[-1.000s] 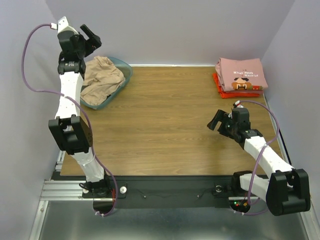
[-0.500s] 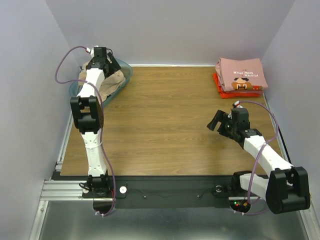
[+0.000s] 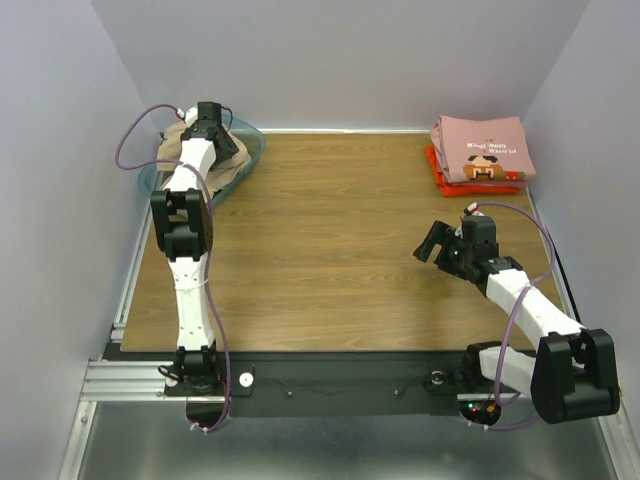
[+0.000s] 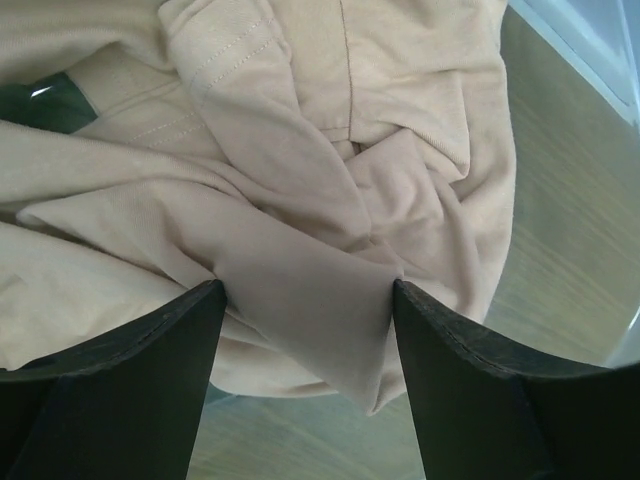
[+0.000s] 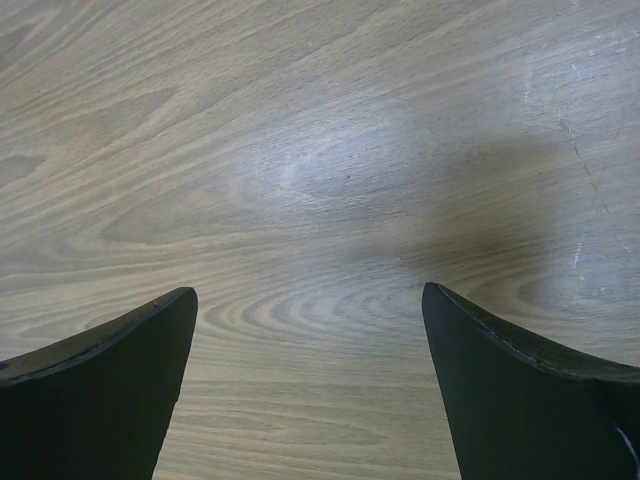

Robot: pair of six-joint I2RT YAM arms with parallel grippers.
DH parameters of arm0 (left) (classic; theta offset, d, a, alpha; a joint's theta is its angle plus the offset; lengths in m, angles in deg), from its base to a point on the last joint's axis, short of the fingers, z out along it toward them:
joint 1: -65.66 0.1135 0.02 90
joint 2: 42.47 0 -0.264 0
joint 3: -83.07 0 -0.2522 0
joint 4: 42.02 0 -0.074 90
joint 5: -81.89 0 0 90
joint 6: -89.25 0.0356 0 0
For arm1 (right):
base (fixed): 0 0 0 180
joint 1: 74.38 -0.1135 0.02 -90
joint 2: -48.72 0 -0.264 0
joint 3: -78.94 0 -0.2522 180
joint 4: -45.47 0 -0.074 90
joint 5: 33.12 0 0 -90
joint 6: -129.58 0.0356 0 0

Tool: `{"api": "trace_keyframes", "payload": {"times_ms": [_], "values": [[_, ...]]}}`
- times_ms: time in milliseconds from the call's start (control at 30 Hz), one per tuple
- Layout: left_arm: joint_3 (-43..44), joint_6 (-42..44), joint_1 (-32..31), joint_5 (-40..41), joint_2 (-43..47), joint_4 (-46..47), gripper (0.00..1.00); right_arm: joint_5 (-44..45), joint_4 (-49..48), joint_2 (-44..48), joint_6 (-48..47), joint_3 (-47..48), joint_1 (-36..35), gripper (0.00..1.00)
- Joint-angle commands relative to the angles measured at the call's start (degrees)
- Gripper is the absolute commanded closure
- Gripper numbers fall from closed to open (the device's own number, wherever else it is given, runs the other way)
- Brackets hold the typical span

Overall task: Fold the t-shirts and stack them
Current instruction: Grab the tshirt from the pile

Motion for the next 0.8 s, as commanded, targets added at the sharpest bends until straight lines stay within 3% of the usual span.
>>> {"api": "trace_keyframes", "payload": {"times_ms": [0, 33, 67, 200, 300, 533, 767], "values": [[3.55, -0.32, 0.08, 2.10, 0.76, -1.12, 0.25, 0.06, -2.36, 0.18, -0.85, 1.32, 0.02, 0.00], [3.72, -0.41, 0.16, 2.10, 0.50, -1.12, 0.33, -0.03, -2.36, 0.18, -0.84, 1.32, 0.02, 0.00], [3.73, -0.41, 0.16, 2.01, 0.50, -1.20, 0.33, -0.03, -2.18, 0.09, -0.93, 1.32, 0.02, 0.00], [3.90, 0.03, 0.16, 1.66, 0.32, -0.68, 0.61, -0.03, -2.27, -0.09, -0.93, 1.32, 0.02, 0.00], [3.64, 0.82, 0.16, 0.52, 0.76, 0.11, 1.00, 0.15, -2.27, -0.17, -0.93, 1.24, 0.02, 0.00], [-0.75, 2.84, 0.16, 0.16, 7.78, 3.54, 1.00, -0.29, -2.27, -0.35, -0.93, 1.50, 0.11, 0.00], [3.11, 4.78, -1.31, 1.92, 21.29, 4.59, 1.00, -1.17, -2.36, 0.70, -0.67, 1.24, 0.02, 0.00]]}}
